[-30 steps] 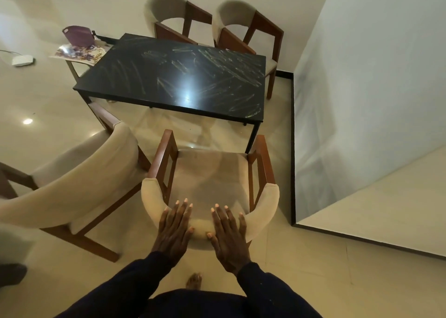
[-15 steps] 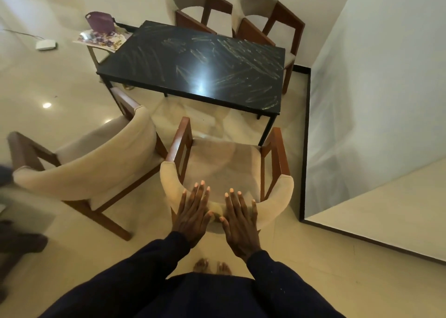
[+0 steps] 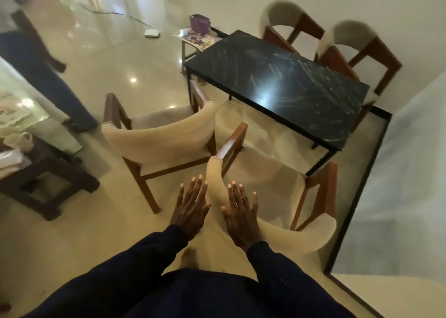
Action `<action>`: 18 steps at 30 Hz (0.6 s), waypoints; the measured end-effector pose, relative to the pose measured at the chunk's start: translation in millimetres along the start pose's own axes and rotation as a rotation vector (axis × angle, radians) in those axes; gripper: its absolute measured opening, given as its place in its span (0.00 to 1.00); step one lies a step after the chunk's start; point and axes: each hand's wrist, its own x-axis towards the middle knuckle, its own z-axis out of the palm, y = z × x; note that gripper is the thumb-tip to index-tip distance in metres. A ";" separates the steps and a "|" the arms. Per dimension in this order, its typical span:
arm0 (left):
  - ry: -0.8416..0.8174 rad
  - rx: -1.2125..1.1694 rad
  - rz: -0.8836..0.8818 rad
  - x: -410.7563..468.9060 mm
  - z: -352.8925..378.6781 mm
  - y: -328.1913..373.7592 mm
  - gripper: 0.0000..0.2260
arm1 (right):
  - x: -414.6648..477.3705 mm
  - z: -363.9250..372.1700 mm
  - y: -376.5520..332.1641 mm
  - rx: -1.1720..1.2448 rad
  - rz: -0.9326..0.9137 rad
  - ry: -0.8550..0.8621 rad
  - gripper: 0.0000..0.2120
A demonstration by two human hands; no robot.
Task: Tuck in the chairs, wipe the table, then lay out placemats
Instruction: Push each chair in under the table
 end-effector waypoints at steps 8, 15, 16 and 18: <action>0.087 0.007 -0.265 2.2 -27.8 -99.8 0.31 | 97.1 15.5 -71.5 0.057 -0.227 -0.056 0.32; 0.112 0.025 -0.285 47.3 -52.0 -199.8 0.30 | 194.2 46.2 -133.1 0.062 -0.286 -0.070 0.32; 0.112 0.006 -0.283 54.5 -56.7 -212.8 0.30 | 208.6 48.9 -140.3 0.080 -0.285 -0.076 0.32; 0.110 0.014 -0.279 66.9 -61.8 -236.1 0.30 | 232.9 52.5 -152.1 0.083 -0.280 -0.058 0.33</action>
